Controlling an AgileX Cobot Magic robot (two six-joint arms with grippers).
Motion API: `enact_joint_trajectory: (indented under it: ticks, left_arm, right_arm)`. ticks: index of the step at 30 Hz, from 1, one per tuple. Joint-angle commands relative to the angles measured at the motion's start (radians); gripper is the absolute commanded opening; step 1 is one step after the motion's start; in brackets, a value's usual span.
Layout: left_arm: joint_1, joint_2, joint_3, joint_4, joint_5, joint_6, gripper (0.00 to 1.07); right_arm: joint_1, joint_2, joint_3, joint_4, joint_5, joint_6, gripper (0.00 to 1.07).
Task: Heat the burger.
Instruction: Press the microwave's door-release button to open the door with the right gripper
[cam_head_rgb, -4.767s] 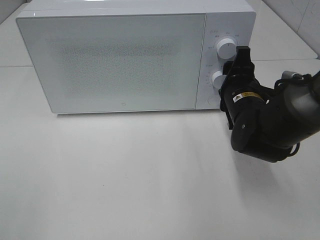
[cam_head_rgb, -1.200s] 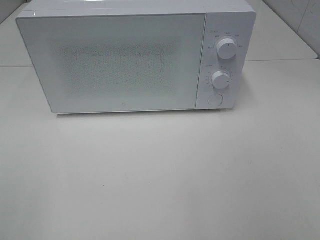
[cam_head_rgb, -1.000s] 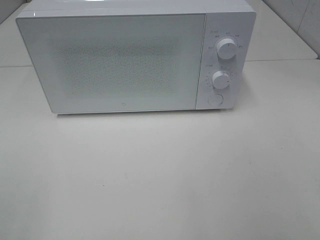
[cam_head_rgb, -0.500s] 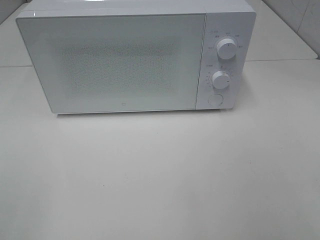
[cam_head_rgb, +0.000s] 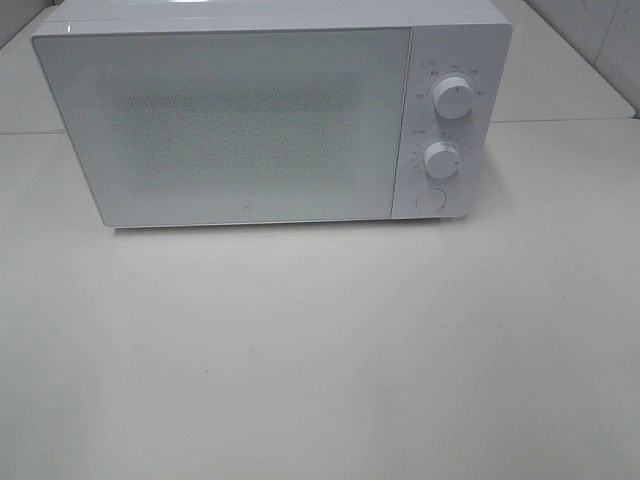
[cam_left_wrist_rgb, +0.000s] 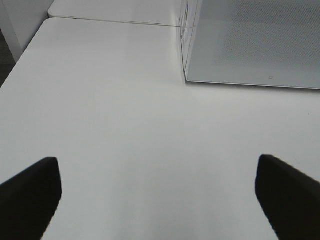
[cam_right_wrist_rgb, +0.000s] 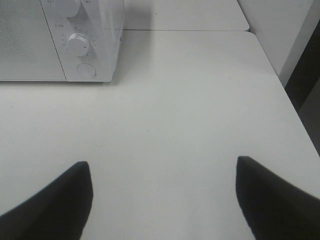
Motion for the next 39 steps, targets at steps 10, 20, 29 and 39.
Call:
enact_joint_trajectory:
  ticks: [10, 20, 29, 39]
  left_arm:
    - [0.002, -0.013, 0.000, -0.002, -0.001, -0.003, 0.98]
    - [0.002, -0.013, 0.000, -0.002, -0.001, -0.003, 0.98]
    - [0.002, -0.013, 0.000, -0.002, -0.001, -0.003, 0.98]
    - [0.002, -0.013, 0.000, -0.002, -0.001, -0.003, 0.98]
  right_arm:
    - [-0.003, -0.018, -0.027, -0.006, -0.090, 0.005, 0.76]
    - [-0.003, 0.126, -0.022, -0.012, -0.353, 0.005, 0.76]
    - [-0.003, 0.300, -0.022, -0.012, -0.541, 0.005, 0.70]
    - [-0.003, 0.472, -0.022, -0.007, -0.686, 0.026, 0.46]
